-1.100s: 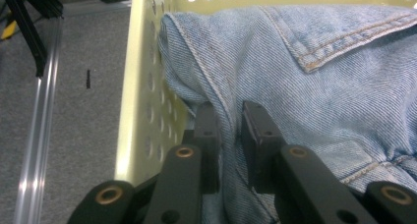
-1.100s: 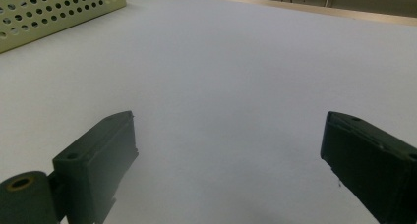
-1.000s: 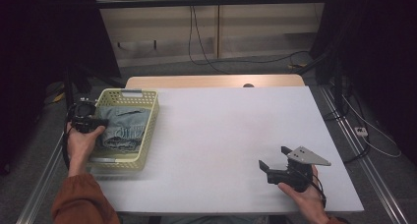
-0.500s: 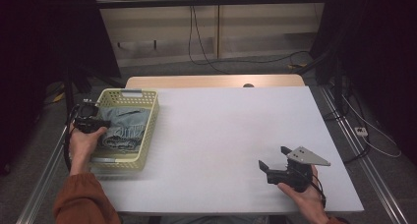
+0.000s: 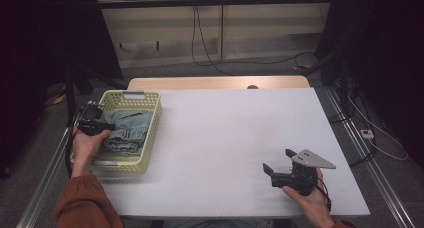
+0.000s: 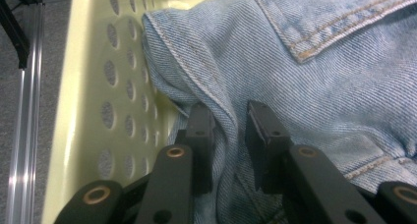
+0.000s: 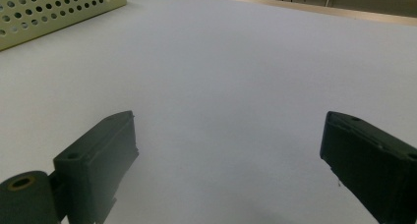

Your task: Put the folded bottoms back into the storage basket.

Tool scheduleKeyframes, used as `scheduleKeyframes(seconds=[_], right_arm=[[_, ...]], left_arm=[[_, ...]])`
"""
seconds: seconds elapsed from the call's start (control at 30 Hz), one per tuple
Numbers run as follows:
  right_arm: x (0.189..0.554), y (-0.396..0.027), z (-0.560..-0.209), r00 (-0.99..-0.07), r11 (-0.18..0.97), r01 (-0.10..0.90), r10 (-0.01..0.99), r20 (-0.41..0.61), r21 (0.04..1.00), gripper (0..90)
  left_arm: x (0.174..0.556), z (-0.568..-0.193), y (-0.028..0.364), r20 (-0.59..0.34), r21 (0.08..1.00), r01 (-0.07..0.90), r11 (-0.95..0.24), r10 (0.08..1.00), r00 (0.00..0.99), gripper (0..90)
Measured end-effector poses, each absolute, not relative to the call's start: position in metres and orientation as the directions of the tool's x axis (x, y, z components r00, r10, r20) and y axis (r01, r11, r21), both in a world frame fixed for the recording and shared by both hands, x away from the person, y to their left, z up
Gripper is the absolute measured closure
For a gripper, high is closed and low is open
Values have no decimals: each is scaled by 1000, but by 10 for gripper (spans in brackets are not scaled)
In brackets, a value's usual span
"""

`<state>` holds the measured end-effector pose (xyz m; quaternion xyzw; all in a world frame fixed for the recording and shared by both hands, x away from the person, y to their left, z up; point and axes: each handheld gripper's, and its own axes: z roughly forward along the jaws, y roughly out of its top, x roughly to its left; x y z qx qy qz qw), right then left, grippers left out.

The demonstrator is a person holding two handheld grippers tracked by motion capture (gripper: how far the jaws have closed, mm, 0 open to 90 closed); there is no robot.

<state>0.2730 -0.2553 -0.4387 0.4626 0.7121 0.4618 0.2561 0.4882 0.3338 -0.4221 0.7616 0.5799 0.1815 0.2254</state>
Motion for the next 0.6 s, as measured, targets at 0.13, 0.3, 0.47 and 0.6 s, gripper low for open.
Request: scheduleKeyframes(seconds=[0.13, 0.3, 0.47, 0.6], right_arm=[[273, -255, -439, -442, 146, 422, 895, 62, 895, 69], [273, -255, -439, -440, 144, 424, 896, 64, 894, 69], [273, -255, -439, -442, 145, 422, 895, 63, 895, 70], [273, -256, -439, -441, 143, 423, 895, 65, 895, 70]], left_arm=[[488, -422, 335, 3, 552, 804, -221, 965, 264, 725], [487, -419, 335, -8, 542, 811, -221, 963, 268, 722], [485, -416, 336, -5, 558, 798, -226, 961, 275, 684], [484, -413, 334, 14, 568, 786, -246, 957, 289, 648]])
